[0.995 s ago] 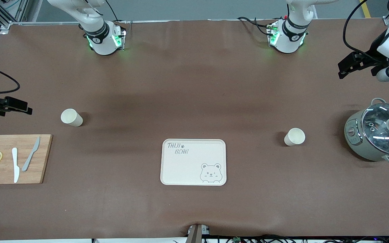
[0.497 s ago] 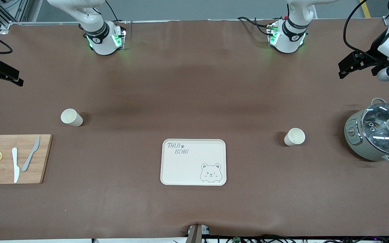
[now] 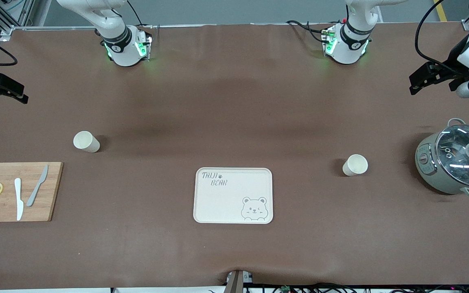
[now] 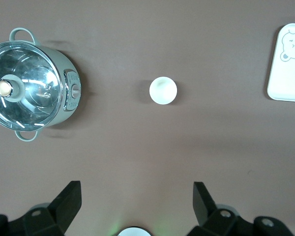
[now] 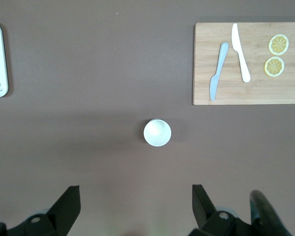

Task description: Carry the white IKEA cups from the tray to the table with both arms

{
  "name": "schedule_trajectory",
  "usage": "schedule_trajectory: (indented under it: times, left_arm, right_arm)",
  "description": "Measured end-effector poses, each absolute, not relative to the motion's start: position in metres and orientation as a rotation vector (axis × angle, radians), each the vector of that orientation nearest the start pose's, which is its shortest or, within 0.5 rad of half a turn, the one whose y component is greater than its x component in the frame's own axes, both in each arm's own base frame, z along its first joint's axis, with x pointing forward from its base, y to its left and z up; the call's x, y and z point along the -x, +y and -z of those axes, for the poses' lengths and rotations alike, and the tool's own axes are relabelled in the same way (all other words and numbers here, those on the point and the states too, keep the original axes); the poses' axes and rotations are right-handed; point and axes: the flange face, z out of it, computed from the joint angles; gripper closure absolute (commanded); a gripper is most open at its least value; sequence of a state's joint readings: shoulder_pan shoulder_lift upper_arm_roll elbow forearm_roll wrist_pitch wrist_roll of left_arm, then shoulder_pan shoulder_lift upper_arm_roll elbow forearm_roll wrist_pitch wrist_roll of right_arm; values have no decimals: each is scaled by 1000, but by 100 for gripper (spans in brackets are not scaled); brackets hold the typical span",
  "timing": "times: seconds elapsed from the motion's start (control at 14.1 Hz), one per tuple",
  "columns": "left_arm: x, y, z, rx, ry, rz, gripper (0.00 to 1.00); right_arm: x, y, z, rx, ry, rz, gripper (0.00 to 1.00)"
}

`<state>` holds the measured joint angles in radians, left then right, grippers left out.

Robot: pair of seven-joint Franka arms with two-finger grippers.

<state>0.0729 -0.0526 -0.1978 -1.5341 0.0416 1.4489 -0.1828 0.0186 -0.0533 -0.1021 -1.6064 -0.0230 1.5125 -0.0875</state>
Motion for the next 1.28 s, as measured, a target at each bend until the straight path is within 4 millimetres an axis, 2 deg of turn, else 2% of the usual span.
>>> schedule_trajectory:
  times: [1.07, 1.28]
  left_arm:
    - [-522, -64, -659, 3093, -97, -42, 0]
    - [-522, -64, -659, 3093, -99, -42, 0]
  right_arm:
    - [-532, -49, -639, 3156, -4, -15, 0]
    - [-532, -46, -646, 3158, -11, 7, 0]
